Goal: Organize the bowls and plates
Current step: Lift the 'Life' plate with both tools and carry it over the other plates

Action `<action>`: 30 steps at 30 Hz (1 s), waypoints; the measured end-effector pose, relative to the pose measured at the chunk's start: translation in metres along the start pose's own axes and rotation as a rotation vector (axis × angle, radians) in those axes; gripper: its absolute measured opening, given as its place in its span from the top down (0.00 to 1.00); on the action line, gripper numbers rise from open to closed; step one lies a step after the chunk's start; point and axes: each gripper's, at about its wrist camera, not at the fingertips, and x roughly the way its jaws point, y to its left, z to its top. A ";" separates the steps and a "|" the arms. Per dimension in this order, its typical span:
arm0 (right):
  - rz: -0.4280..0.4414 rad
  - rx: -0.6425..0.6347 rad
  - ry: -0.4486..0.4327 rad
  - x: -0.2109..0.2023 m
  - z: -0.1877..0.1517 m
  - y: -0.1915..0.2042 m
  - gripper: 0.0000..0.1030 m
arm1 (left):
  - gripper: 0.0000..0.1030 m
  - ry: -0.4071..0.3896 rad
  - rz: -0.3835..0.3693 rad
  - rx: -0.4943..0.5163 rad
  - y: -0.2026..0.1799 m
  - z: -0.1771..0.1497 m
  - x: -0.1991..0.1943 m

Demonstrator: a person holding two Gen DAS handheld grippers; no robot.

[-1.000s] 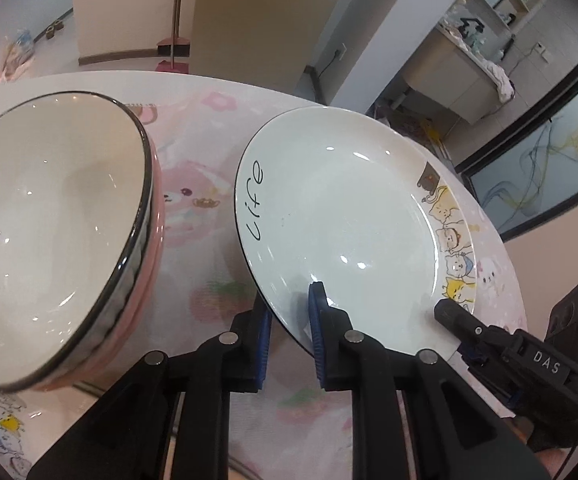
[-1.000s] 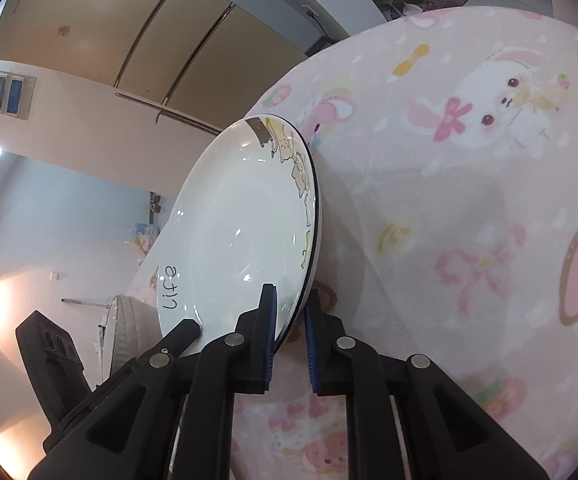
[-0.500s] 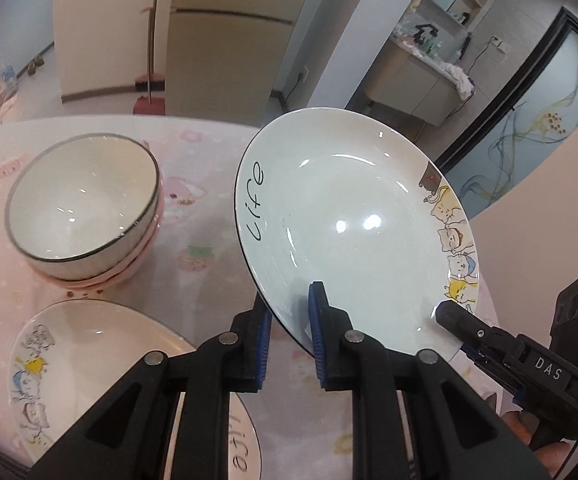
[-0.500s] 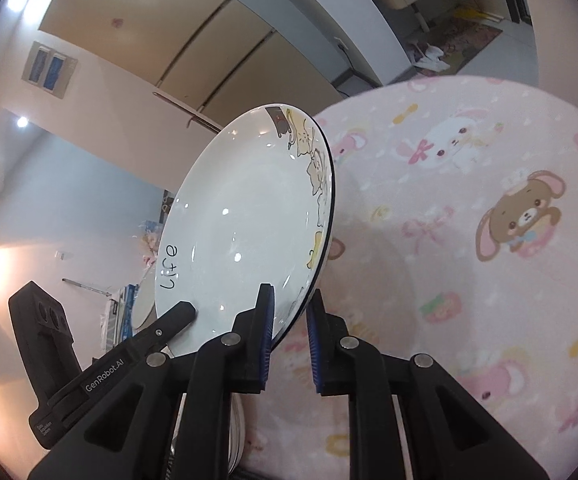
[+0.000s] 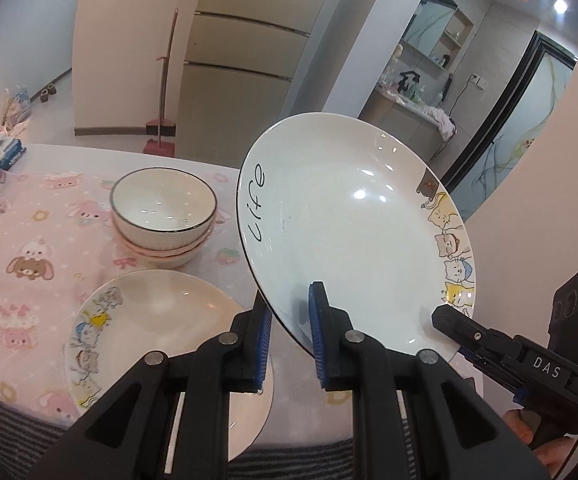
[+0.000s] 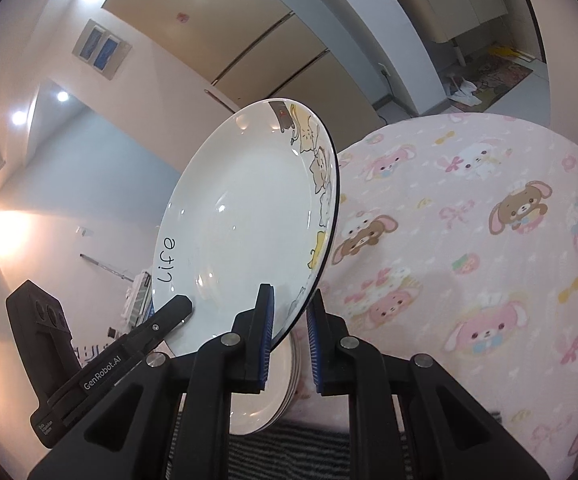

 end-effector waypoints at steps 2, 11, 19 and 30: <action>0.006 -0.016 0.000 -0.004 -0.008 0.010 0.83 | 0.84 -0.015 0.004 -0.002 0.002 -0.006 -0.010; 0.020 -0.083 0.030 -0.004 -0.048 0.050 0.83 | 0.84 -0.079 0.022 -0.028 0.037 -0.032 -0.053; 0.034 -0.122 0.090 0.016 -0.081 0.075 0.82 | 0.84 -0.081 0.041 -0.078 0.077 -0.060 -0.078; 0.043 -0.164 0.150 0.043 -0.111 0.099 0.82 | 0.84 -0.105 0.078 -0.112 0.116 -0.083 -0.100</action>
